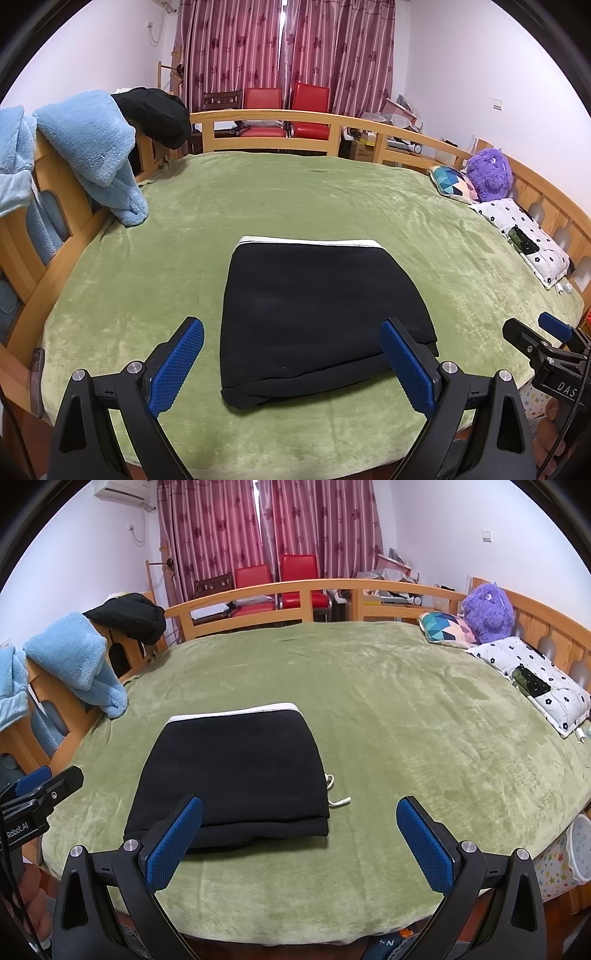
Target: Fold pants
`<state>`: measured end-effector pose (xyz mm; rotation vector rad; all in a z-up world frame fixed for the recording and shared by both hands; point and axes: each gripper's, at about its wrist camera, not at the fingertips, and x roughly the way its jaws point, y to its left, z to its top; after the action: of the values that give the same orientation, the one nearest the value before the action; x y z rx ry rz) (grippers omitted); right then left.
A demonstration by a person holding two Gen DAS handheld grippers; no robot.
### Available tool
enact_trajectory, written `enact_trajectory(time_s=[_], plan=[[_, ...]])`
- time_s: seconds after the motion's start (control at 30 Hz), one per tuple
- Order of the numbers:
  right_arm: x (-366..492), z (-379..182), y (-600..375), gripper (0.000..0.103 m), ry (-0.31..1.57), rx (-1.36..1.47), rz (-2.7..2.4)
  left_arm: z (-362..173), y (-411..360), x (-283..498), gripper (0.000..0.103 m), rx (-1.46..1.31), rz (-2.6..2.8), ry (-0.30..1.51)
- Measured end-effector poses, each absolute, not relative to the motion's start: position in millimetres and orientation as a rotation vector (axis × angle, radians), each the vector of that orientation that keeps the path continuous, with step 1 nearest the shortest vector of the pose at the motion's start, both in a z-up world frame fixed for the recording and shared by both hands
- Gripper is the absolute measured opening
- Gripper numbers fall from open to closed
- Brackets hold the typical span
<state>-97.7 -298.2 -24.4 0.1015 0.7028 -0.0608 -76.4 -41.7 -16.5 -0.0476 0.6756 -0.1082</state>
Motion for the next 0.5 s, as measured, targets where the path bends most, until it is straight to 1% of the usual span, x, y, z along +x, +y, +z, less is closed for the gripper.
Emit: enact_trajectory(time_s=[0.5], plan=[[-98.3,-22.7,-302.7,0.103,0.701,0.103,-0.057,-18.8,-39.7,-74.7,0.097,-0.046,-0.09,0.682]])
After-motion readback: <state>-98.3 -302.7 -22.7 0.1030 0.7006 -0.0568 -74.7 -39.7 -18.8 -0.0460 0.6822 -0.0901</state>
